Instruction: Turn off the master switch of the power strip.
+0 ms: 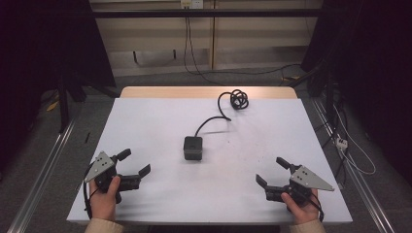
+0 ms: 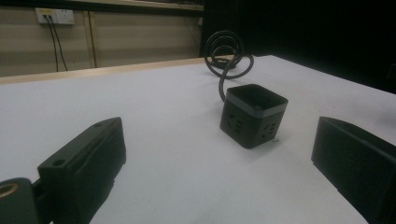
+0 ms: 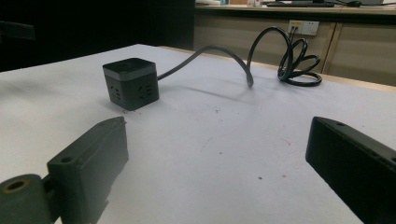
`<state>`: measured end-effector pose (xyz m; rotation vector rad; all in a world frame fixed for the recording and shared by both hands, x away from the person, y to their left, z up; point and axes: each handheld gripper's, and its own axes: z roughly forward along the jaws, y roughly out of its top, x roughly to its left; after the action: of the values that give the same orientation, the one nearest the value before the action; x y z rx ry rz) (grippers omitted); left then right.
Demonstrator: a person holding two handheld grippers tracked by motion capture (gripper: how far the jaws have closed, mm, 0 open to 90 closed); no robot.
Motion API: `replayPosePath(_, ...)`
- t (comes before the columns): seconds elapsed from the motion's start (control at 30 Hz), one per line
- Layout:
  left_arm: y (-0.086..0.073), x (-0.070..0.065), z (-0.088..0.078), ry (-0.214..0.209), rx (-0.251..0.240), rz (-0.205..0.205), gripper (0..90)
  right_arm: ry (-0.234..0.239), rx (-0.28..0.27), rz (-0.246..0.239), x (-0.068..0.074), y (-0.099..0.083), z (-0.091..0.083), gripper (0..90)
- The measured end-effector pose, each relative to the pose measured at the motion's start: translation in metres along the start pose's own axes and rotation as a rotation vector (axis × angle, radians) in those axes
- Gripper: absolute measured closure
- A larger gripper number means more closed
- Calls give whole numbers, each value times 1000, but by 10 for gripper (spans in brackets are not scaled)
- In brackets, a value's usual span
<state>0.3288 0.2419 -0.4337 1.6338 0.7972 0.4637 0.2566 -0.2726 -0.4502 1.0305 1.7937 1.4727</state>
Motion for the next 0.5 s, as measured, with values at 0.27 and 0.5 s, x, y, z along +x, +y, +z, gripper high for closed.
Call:
replayPosePath(0.27,4,-3,8,-15,0,5,26,1,-2,0,0,0,0,54)
replayPosePath(0.5,7,-3,16,-25,4,-6,26,1,-1,0,0,0,0,54)
